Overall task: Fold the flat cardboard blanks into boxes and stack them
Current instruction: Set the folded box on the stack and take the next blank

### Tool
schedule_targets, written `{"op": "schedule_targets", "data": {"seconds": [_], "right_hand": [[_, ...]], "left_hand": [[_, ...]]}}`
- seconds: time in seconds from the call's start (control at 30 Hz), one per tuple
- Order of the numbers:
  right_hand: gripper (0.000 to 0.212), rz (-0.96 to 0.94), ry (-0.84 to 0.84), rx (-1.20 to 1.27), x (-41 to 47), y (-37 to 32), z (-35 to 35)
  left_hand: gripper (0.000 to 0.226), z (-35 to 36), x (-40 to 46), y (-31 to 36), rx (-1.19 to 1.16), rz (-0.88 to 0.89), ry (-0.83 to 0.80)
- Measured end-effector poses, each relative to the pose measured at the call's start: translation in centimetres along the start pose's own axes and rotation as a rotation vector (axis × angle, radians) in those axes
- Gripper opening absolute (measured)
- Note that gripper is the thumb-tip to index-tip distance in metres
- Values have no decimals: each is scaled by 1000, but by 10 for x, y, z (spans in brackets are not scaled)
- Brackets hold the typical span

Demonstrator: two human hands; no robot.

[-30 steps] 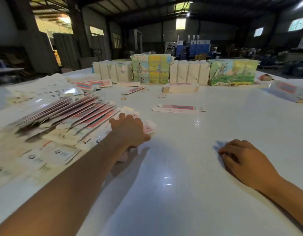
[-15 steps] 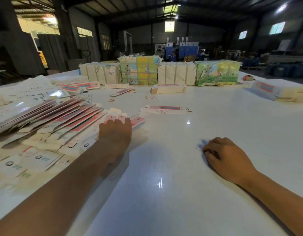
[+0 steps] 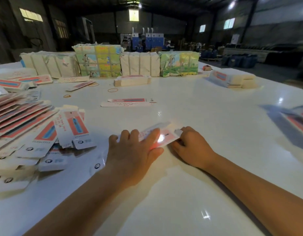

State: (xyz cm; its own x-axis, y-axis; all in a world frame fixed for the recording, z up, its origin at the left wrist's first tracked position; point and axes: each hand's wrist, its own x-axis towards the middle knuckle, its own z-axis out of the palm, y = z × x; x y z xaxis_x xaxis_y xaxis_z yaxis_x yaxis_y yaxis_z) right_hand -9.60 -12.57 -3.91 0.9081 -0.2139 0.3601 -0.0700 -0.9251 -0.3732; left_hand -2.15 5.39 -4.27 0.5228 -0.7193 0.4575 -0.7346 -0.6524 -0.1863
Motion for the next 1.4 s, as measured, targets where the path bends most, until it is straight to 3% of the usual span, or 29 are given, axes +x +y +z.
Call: {"op": "schedule_targets", "data": {"seconds": [0.13,0.33,0.5,0.7,0.77,0.83,0.9,1.03,1.4], "right_hand": [[18,32,51,81,0,3,0],[18,171,374,528,-3,-3,-6],[32,26,282,622,-11,-22,-9],[12,157,280,846,-11,-27,-12],[21,194,253,894,-11,-27,-12],[44,250,199,878,-10,-24,-10],[50,276,145,784,-8,-22,-6],[21,231,181,752,-8,-19,-4],[5,188,16,485,-12,-20,-7]], "left_hand": [[78,4,-1,-6,-69,-26,-2],[84,-1,7,-21,-215,-5,77],[82,-4,7,-17,-177,31,102],[84,-16,7,-11,-147,-1,95],[79,-18,7,-9,-145,7,94],[72,-17,6,-6,-126,46,113],[69,-16,6,-4,-96,90,119],[69,-17,6,-3,-81,90,108],[66,-12,5,-2,-48,195,150]]}}
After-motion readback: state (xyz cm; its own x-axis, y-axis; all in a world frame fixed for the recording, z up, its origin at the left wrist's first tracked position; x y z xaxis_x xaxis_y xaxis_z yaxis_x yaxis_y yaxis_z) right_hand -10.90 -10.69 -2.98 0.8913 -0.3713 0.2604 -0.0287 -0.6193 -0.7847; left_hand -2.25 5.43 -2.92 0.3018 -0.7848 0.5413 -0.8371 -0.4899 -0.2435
